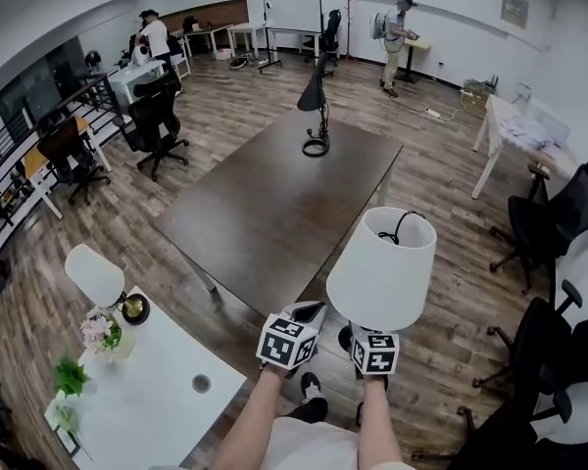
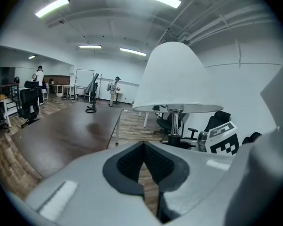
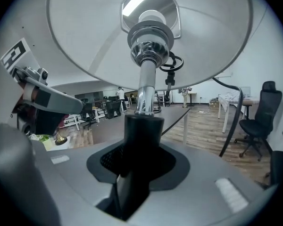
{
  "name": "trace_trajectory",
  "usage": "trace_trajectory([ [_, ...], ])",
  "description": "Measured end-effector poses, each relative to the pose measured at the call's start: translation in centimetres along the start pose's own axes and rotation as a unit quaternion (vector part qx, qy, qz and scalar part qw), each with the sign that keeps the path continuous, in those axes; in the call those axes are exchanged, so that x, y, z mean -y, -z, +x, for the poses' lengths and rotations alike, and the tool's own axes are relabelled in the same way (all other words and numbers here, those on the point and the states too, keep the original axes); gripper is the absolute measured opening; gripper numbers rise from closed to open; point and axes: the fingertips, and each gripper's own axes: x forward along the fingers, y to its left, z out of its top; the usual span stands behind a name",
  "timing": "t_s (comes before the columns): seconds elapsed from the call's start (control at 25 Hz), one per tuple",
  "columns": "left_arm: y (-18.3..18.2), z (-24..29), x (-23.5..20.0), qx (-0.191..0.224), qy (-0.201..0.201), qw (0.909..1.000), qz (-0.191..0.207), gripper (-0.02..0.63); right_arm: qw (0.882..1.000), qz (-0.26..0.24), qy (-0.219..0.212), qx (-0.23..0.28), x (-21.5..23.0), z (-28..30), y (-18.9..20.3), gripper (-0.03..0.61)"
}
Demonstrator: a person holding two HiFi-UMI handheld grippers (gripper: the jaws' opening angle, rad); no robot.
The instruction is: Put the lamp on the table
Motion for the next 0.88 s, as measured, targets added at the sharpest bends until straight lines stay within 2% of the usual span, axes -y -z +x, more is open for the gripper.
trace_trajectory([
  [0.2,-2.3,2.1,-3.2,0.005,-0.002,0.9999,-0.012,0.000,1.000,0.001,0.005,-0.006,1.3,3.4,-1.8,0.152],
  [0.88,-6.4,10.7,-10.9,0.019,0.024,0.9992,-0.026,0.000,1.000,-0.012,0.017,-0.008,4.6,14.6,-5.0,0.152],
])
